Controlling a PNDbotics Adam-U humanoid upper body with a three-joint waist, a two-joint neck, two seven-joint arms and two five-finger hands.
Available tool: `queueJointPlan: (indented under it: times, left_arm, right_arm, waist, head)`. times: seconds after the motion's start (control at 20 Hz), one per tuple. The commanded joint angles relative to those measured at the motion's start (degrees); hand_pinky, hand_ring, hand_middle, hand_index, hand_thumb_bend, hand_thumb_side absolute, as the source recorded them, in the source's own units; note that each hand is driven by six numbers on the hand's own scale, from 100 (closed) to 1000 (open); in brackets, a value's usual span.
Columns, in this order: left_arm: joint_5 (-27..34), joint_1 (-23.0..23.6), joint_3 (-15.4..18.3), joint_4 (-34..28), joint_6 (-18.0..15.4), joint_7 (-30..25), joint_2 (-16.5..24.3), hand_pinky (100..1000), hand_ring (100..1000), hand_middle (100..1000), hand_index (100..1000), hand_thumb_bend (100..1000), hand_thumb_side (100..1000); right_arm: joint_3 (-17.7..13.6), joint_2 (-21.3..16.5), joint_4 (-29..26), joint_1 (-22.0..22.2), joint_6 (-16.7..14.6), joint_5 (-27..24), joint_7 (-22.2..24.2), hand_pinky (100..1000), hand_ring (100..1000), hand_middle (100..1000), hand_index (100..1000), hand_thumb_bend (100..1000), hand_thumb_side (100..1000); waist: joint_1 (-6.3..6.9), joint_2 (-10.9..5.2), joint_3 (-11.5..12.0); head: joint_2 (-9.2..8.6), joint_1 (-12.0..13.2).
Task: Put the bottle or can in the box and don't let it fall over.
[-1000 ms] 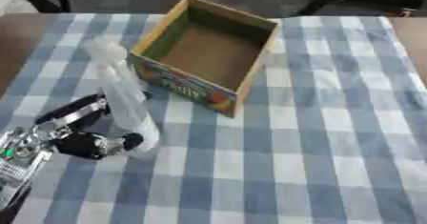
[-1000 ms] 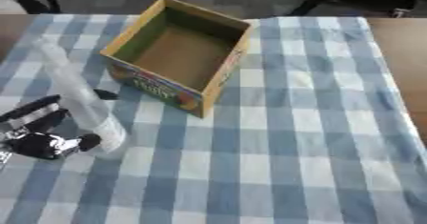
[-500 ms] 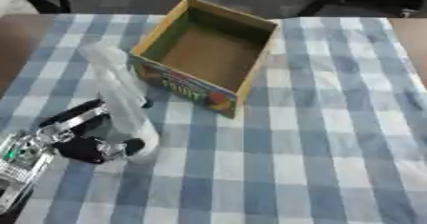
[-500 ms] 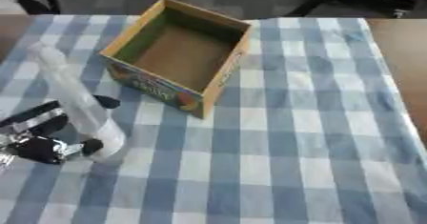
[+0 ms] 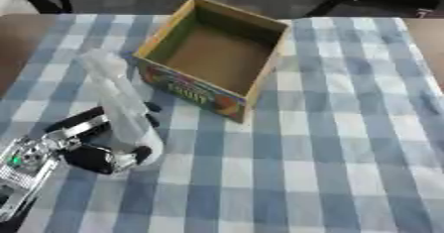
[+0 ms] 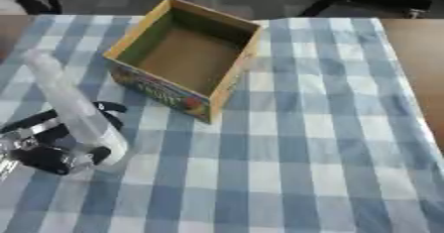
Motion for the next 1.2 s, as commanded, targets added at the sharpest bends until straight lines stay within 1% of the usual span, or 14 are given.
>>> queueJointPlan:
  times: [0.05,0.2,0.35,0.4,0.45,0.5,0.55,0.6,0.7,0.8,0.9,1.05,1.15,1.2]
  left_arm:
    - [-0.4,-0.1,0.0,0.3,0.4,-0.8,0.7,1000,788,926,740,100,222]
    - [-0.1,0.0,0.0,0.5,0.2,-1.7,0.6,1000,785,922,718,100,159]
    - [0.3,0.1,0.0,0.5,-0.1,-2.4,0.6,1000,782,918,685,100,209]
    - [0.4,0.1,0.1,0.6,-0.1,-2.4,0.6,1000,776,911,645,100,264]
    - [0.5,0.1,0.1,0.6,0.0,-2.3,0.6,1000,775,910,638,100,269]
    - [0.6,0.1,0.1,0.6,0.0,-2.1,0.6,1000,766,901,582,100,310]
    - [0.7,0.1,0.1,0.7,0.1,-1.8,0.6,1000,765,901,575,100,314]
    - [0.8,0.1,0.1,0.7,0.2,-1.5,0.6,1000,759,893,517,100,350]
    - [1.0,0.1,0.0,0.8,0.3,-1.1,0.6,1000,750,882,453,100,398]
    - [1.1,0.1,0.0,0.8,0.3,-0.6,0.6,1000,742,874,414,100,422]
    - [1.2,0.1,0.0,0.7,0.2,0.0,0.6,1000,732,868,395,100,448]
    - [1.3,0.1,0.0,0.6,-0.4,1.0,0.6,1000,721,858,379,100,446]
    - [1.2,0.1,-0.1,0.5,-1.0,1.5,0.6,1000,712,846,365,100,401]
    - [0.9,0.1,-0.1,0.5,-1.3,1.6,0.7,1000,702,837,357,100,335]
  right_arm:
    - [-0.5,-0.9,-0.4,-0.2,0.0,0.4,0.0,845,990,1000,1000,100,715]
    - [-0.5,-0.8,-0.3,-0.2,0.0,0.4,0.0,845,991,1000,1000,100,715]
    - [-0.5,-0.8,-0.3,-0.1,-0.1,0.4,0.0,846,991,1000,1000,100,714]
    - [-0.5,-0.8,-0.3,-0.1,-0.1,0.3,0.0,846,991,1000,1000,100,715]
    - [-0.5,-0.8,-0.3,-0.1,-0.1,0.3,0.0,846,991,1000,1000,100,715]
    - [-0.5,-0.8,-0.3,-0.1,-0.1,0.3,0.0,846,991,1000,1000,100,716]
    - [-0.5,-0.8,-0.2,-0.1,0.0,0.3,0.0,846,991,1000,1000,100,717]
    - [-0.5,-0.7,-0.2,-0.1,0.0,0.3,0.0,846,990,1000,1000,100,717]
    - [-0.5,-0.7,-0.2,-0.1,0.1,0.2,-0.1,846,990,1000,1000,100,717]
    - [-0.5,-0.7,-0.2,-0.1,0.1,0.2,-0.1,845,989,1000,1000,100,718]
    - [-0.5,-0.7,-0.2,-0.1,0.2,0.2,-0.1,845,988,1000,1000,100,718]
    - [-0.5,-0.6,-0.1,-0.1,0.2,0.1,-0.1,845,988,1000,1000,100,719]
    - [-0.6,-0.6,-0.1,-0.2,0.3,0.0,-0.1,845,988,1000,1000,100,720]
    - [-0.6,-0.6,-0.1,-0.2,0.3,0.0,-0.1,845,988,1000,1000,100,720]
  waist:
    - [-0.12,-0.64,-0.1]
    - [-0.18,-0.57,-0.2]
    - [-0.23,-0.56,-0.2]
    - [-0.25,-0.56,-0.2]
    - [-0.26,-0.56,-0.2]
    - [-0.26,-0.55,-0.2]
    - [-0.26,-0.54,-0.3]
    - [-0.27,-0.52,-0.3]
    - [-0.27,-0.48,-0.3]
    - [-0.26,-0.46,-0.3]
    - [-0.26,-0.46,-0.3]
    - [-0.23,-0.46,-0.3]
    - [-0.23,-0.45,-0.3]
    - [-0.24,-0.45,-0.3]
  head:
    - [-0.82,0.0]
    - [-1.04,0.0]
    - [-1.31,0.0]
    - [-1.40,0.0]
    - [-1.47,0.0]
    - [-1.54,0.0]
    - [-1.58,0.0]
    - [-1.61,0.0]
    - [-1.66,0.0]
    - [-1.68,0.0]
    - [-1.74,0.0]
    - [-1.77,0.0]
    - [-1.75,0.0]
    - [-1.74,0.0]
